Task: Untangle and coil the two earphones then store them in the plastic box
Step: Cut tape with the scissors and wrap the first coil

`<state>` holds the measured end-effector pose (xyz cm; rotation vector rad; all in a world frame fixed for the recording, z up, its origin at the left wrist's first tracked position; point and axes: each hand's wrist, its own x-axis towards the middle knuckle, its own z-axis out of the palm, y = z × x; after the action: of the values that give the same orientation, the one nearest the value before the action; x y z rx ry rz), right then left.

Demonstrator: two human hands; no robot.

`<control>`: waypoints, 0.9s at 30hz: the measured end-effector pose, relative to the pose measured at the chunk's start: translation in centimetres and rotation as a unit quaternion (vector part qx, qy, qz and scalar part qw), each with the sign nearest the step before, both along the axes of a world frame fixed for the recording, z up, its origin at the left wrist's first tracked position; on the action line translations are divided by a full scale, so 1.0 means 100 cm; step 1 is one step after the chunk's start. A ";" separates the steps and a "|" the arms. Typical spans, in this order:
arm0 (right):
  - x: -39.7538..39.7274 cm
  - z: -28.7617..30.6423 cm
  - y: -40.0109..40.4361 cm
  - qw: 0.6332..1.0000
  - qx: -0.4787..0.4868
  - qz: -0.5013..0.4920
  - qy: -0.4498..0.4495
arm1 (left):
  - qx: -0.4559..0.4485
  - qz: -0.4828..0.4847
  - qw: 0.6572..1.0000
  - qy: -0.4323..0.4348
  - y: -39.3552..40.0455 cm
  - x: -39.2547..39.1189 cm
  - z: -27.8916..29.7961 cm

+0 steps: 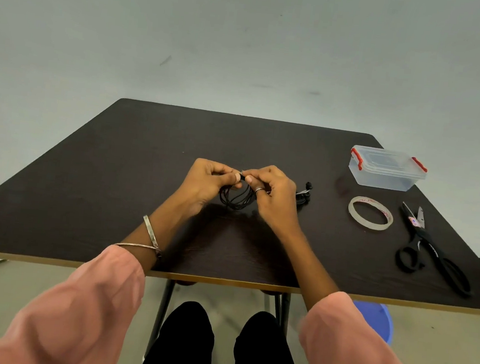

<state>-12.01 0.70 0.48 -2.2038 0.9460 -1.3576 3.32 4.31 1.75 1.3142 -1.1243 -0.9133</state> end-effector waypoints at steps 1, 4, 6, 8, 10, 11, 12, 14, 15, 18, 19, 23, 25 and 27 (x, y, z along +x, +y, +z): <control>-0.001 -0.001 0.001 1.000 -0.013 0.006 0.000 | 0.001 0.003 1.000 0.012 0.001 -0.001 0.000; -0.004 -0.004 0.001 0.999 -0.036 0.010 0.001 | 0.005 0.008 0.999 0.034 0.003 -0.004 0.002; -0.005 -0.004 0.001 0.999 -0.046 0.007 0.003 | 0.009 0.008 0.998 0.065 0.004 -0.005 0.003; -0.007 -0.005 0.002 0.998 -0.066 0.006 0.013 | 0.016 0.010 0.995 0.100 0.005 -0.007 0.003; -0.009 -0.007 0.002 0.996 -0.083 0.010 0.033 | 0.026 0.011 0.991 0.134 0.006 -0.008 0.004; -0.009 -0.008 0.001 0.995 -0.088 0.015 0.047 | 0.029 0.010 0.988 0.151 0.006 -0.009 0.004; -0.011 -0.009 0.001 0.993 -0.092 0.021 0.064 | 0.033 0.007 0.985 0.167 0.007 -0.010 0.005; -0.015 -0.010 0.000 0.988 -0.106 0.027 0.108 | 0.040 0.001 0.980 0.193 0.007 -0.010 0.005; -0.017 -0.009 -0.001 0.984 -0.118 0.029 0.131 | 0.043 0.001 0.979 0.201 0.007 -0.011 0.004; -0.025 -0.006 0.000 0.967 -0.159 0.040 0.197 | 0.047 0.014 0.978 0.204 0.007 -0.012 0.005; -0.027 -0.005 0.000 0.964 -0.162 0.044 0.208 | 0.046 0.017 0.978 0.201 0.006 -0.012 0.005; -0.031 -0.002 0.002 0.992 -0.040 0.050 0.110 | 0.043 0.016 0.978 0.205 0.006 -0.014 0.007; -0.028 0.002 0.005 0.997 -0.001 0.055 0.045 | 0.043 0.006 0.977 0.209 0.007 -0.016 0.008; -0.025 0.006 0.007 0.998 0.009 0.068 -0.004 | 0.040 -0.006 0.977 0.211 0.009 -0.018 0.008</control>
<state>-14.55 1.41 1.12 -2.2034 0.7882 -1.2895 1.50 5.23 2.58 1.1067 -0.7718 -1.1910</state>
